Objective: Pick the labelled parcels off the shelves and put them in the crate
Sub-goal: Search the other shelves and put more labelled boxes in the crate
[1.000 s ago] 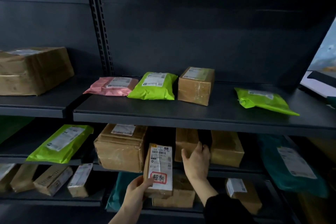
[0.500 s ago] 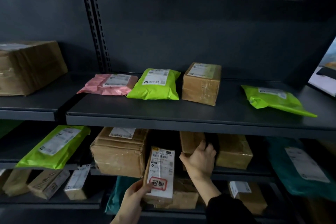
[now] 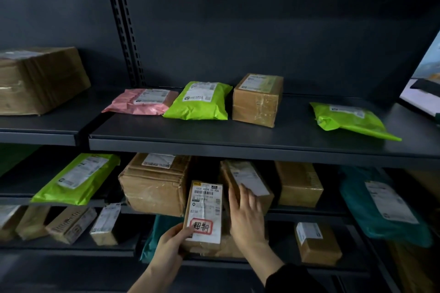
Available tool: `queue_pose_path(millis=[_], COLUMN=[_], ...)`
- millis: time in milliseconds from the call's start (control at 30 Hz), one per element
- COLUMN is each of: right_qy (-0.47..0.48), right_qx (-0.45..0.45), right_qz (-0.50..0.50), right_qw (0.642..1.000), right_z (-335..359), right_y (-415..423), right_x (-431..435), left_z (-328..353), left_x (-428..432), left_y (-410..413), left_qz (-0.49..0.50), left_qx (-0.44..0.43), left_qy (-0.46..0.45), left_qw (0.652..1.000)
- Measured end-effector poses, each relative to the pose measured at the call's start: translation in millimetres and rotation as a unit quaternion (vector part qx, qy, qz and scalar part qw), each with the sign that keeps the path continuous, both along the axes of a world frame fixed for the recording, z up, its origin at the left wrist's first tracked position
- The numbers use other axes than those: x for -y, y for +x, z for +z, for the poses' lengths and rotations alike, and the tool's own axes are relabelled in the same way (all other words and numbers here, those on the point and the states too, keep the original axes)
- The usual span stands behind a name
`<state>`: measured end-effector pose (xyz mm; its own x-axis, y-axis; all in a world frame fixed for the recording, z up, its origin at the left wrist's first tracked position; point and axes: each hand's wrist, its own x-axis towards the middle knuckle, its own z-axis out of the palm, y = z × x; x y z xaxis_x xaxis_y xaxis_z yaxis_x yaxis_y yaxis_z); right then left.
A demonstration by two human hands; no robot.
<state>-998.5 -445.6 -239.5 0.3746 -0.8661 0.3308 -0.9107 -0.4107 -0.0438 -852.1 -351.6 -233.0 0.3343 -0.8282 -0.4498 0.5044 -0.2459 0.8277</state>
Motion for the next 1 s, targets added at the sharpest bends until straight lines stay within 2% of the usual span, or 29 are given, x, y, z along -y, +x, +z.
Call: queue_pose_path(millis=[133, 267, 367, 500, 700, 833, 1000], right_qy=[0.023, 0.044, 0.135, 0.222, 0.173, 0.192, 0.197], right_qx=[0.028, 0.129, 0.15, 0.16, 0.183, 0.213, 0.201], right_qz=[0.01, -0.052, -0.103, -0.112, -0.168, -0.19, -0.2], right_qw=[0.999, 0.989, 0.974, 0.955, 0.953, 0.939, 0.939], right_z=[-3, 5, 14, 17, 11, 12, 16], right_y=[-6, -23, -34, -34, -14, 0, 7], right_x=[-1, 8, 20, 30, 4, -1, 9], left_z=[0, -2, -4, -2, 2, 5, 10], left_x=[-5, -7, -9, -8, -6, -5, -5], left_y=[3, 1, -1, -1, 2, 3, 3], left_qz=[0.0, -0.004, -0.003, -0.005, -0.007, -0.009, -0.007], left_qx=[-0.008, -0.012, -0.012, -0.02, -0.027, -0.025, -0.023], left_qy=[0.0, 0.006, 0.011, 0.01, 0.015, 0.015, 0.007], left_qw=[1.0, 1.0, 1.0, 1.0, 1.0, 1.0, 1.0])
